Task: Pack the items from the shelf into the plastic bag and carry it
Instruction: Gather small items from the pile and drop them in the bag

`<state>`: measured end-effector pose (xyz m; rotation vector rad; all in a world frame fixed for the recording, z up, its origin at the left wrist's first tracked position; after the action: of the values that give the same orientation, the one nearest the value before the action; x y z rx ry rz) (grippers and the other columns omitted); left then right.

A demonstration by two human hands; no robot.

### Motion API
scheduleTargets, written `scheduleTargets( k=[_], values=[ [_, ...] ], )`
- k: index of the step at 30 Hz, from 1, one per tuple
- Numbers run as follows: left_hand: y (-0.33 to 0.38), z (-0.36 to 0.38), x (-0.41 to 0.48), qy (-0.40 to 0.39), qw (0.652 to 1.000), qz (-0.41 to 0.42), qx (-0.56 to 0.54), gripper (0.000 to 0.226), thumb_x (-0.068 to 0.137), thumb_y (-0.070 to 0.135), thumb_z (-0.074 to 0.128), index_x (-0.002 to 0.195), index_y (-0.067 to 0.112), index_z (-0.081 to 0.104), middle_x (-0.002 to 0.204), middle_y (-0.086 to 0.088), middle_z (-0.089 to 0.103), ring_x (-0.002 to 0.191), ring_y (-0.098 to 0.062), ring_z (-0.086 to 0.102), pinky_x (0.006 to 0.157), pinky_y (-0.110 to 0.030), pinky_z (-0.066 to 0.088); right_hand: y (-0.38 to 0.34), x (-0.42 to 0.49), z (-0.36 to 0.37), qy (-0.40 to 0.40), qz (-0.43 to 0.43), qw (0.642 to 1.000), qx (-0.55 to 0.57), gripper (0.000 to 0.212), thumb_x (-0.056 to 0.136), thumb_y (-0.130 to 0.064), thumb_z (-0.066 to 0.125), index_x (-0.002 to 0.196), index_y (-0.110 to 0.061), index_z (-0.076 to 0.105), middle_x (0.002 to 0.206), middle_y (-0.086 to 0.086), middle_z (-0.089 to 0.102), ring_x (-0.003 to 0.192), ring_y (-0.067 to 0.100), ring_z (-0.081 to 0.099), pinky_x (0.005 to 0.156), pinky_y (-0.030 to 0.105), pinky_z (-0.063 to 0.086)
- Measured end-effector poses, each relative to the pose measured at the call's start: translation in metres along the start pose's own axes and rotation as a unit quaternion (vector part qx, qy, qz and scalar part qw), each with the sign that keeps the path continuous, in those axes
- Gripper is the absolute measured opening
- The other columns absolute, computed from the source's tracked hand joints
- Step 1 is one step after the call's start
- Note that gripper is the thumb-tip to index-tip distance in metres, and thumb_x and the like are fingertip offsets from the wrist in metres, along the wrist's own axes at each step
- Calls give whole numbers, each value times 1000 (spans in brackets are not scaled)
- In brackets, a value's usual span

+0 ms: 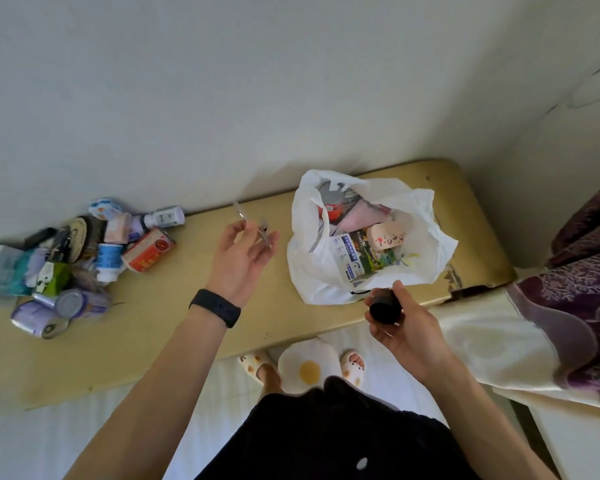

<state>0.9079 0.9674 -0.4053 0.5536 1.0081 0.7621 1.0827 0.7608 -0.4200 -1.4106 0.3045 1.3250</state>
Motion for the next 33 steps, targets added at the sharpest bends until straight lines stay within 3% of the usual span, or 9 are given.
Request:
scheduleTargets(
  k=[3,5,10,12,15,18,22,24,33],
  values=[
    [22,62,-9,-108,976,77,174,8,103,14,46,96,13,49,111,-9,69,79,-19,70,68,-26,54,-8,0,0,8,-8,1000,27,41,100,-40,52,103,-3,71,94,13,74,74,24,65,67,33,51],
    [15,98,-5,-167,881,170,408,7,104,16,43,100,14,49,105,0,68,79,-6,65,67,-17,47,-13,0,-3,12,-15,999,44,41,100,-39,53,105,-3,71,94,14,74,75,25,66,68,34,51],
    [-51,137,34,-207,371,300,854,28,97,21,44,122,14,54,127,-5,56,122,-24,45,102,-44,34,-17,-3,-16,20,-23,997,73,42,99,-41,55,111,-3,68,100,15,72,80,26,66,70,34,51],
    [-64,135,47,-193,291,272,897,37,92,14,49,128,14,53,138,-7,50,132,-25,37,114,-50,22,-17,-3,-22,15,-26,997,71,42,99,-41,54,111,-3,68,98,14,72,80,26,65,70,34,51],
    [-59,122,53,-121,292,281,906,53,90,16,52,142,17,43,160,-12,18,148,-31,9,117,-58,9,-17,2,-26,18,-24,997,68,41,101,-40,51,107,-3,68,94,14,72,78,25,64,70,34,50],
    [-41,96,46,-38,398,209,892,60,87,18,59,143,23,37,161,-18,-4,144,-45,12,110,-60,23,-19,24,-19,37,-10,997,68,36,103,-37,47,104,-4,61,95,17,66,73,25,61,59,30,54],
    [-19,54,47,-55,547,87,831,44,92,11,51,136,14,44,138,-19,39,114,-37,49,79,-42,49,-26,66,13,29,8,999,-13,14,101,-18,53,98,-5,54,100,17,54,77,28,58,49,26,55],
    [-15,41,46,-48,599,101,793,44,92,7,49,136,14,50,133,-14,47,114,-33,52,86,-40,49,-33,87,30,26,10,999,-42,10,100,-13,55,101,-3,53,100,17,52,78,28,57,53,28,58],
    [-22,42,23,-81,683,119,716,51,93,3,46,142,18,50,156,-8,32,140,-26,36,109,-31,32,-45,113,70,-10,-26,966,-258,27,101,-6,44,125,-4,55,95,11,62,77,24,62,64,31,52]
  ],
)
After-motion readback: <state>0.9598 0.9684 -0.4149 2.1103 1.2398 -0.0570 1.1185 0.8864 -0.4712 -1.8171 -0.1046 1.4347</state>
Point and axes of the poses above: each hand's wrist, its own x-axis towards the middle knuckle, its own z-axis out of the palm, y = z × x, the point moved 2 cm from there along x, towards the middle knuckle
